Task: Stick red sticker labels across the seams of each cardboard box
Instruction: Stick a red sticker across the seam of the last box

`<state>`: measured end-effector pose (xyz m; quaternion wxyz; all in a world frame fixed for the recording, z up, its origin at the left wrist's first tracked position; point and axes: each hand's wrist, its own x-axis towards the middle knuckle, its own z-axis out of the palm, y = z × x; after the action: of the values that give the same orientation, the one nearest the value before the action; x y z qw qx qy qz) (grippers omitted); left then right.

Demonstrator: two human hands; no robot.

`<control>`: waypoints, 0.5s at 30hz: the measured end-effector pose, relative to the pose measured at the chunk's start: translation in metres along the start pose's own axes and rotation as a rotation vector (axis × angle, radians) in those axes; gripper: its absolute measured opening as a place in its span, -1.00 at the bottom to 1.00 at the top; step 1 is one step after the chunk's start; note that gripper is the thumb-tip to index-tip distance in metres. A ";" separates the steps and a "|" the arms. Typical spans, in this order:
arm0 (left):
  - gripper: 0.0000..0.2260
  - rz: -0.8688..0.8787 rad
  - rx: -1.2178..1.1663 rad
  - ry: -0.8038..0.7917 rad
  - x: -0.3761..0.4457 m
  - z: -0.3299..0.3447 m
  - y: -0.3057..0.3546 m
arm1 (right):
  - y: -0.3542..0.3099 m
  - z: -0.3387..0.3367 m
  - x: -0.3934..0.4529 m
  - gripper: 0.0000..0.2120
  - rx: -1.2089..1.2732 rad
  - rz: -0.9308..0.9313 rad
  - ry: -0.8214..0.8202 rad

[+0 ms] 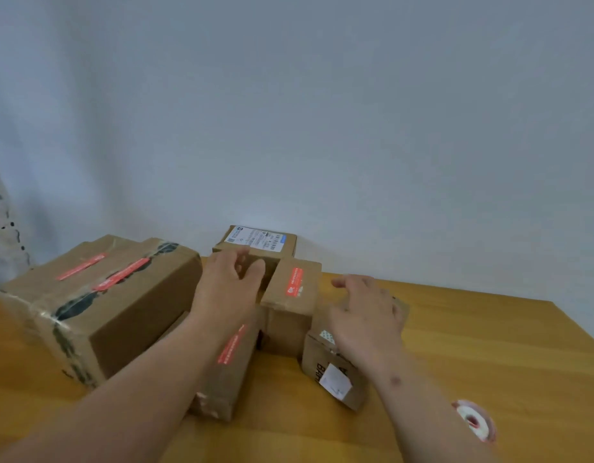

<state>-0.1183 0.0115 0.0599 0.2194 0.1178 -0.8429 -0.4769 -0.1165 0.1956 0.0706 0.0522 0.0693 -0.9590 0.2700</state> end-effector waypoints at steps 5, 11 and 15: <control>-0.50 -0.239 -0.135 -0.109 0.070 0.013 -0.011 | -0.030 0.017 0.081 -0.55 0.265 0.023 -0.077; -0.35 -0.376 -0.110 -0.047 0.133 0.045 -0.029 | -0.037 0.056 0.156 -0.60 0.046 0.129 -0.172; -0.23 -0.463 0.090 0.041 0.156 0.060 -0.048 | -0.040 0.066 0.175 -0.59 -0.143 0.130 -0.276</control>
<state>-0.2841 -0.0321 0.0322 0.1157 0.3272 -0.8093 -0.4739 -0.2864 0.1092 0.0590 -0.0927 0.0395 -0.9763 0.1917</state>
